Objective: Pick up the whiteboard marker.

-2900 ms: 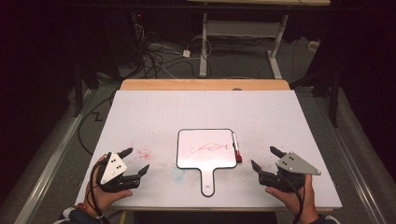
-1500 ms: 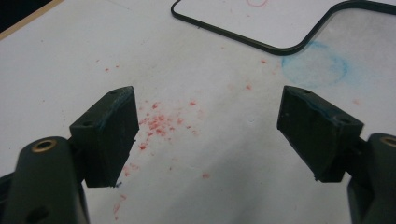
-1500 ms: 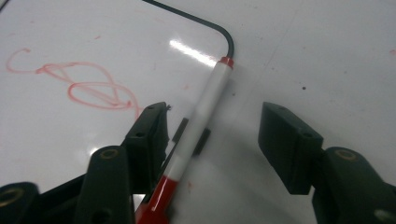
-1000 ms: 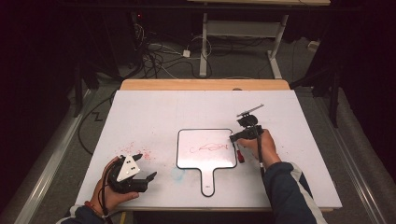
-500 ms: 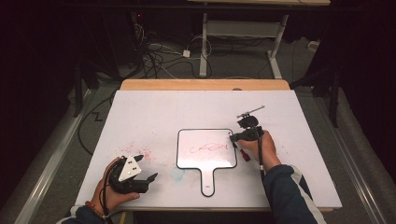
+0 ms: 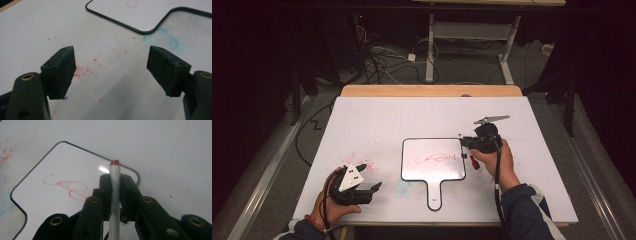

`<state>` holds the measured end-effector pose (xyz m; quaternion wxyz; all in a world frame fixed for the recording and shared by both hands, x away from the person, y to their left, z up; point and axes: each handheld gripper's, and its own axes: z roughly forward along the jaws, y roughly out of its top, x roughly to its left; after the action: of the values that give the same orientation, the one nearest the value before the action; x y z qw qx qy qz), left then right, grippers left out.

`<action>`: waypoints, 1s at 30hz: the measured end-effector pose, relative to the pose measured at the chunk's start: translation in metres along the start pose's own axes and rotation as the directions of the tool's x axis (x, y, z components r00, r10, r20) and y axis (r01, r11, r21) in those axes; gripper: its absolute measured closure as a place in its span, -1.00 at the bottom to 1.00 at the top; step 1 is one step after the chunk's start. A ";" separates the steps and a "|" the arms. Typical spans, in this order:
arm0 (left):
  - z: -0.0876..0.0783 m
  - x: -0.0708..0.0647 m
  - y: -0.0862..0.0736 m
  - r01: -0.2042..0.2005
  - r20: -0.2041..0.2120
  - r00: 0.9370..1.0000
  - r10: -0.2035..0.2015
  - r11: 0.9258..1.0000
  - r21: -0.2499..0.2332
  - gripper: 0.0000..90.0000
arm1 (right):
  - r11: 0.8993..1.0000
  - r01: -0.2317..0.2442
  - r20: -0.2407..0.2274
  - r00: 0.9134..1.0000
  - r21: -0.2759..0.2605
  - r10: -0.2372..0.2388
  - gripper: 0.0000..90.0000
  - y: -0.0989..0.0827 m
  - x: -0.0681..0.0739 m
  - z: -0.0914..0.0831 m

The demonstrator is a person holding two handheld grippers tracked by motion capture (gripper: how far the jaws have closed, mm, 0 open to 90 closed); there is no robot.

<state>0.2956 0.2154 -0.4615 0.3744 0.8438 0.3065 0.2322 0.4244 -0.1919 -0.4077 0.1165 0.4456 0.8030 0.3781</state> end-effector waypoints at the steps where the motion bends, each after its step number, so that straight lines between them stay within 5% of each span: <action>1: 0.000 0.000 0.002 0.006 0.007 1.000 -0.006 1.000 -0.010 -0.51 | 1.000 0.003 -0.008 1.000 -0.029 -0.004 0.80 -0.001 0.002 -0.003; 6: 0.001 -0.002 0.020 0.023 0.031 0.999 -0.021 0.998 -0.064 -0.51 | 0.992 0.024 -0.022 0.999 -0.120 -0.027 0.80 -0.004 0.012 -0.015; 7: 0.001 -0.003 0.024 0.024 0.034 0.999 -0.022 0.997 -0.067 -0.49 | 0.984 0.035 -0.029 0.999 -0.174 -0.041 0.80 -0.007 0.019 -0.020; 14: 0.008 -0.010 0.046 0.046 0.106 0.994 -0.033 0.991 -0.122 -0.46 | 0.960 0.102 -0.050 0.992 -0.262 -0.119 0.80 -0.008 0.047 -0.028; 19: 0.017 -0.022 0.069 0.078 0.188 0.981 -0.045 0.982 -0.172 -0.43 | 0.948 0.143 -0.066 0.984 -0.283 -0.168 0.80 -0.011 0.067 -0.027; 24: 0.027 -0.036 0.088 0.117 0.265 0.962 -0.063 0.975 -0.190 -0.27 | 0.936 0.170 -0.105 0.972 -0.310 -0.211 0.80 -0.015 0.086 -0.024; 30: 0.035 -0.049 0.100 0.125 0.294 0.954 -0.062 0.972 -0.200 -0.23 | 0.918 0.192 -0.128 0.960 -0.347 -0.249 0.80 -0.020 0.107 -0.021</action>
<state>0.3176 0.1114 -0.4133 0.5150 0.8071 0.2618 0.1220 0.3395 -0.1228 -0.3920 0.1628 0.2924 0.7802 0.5284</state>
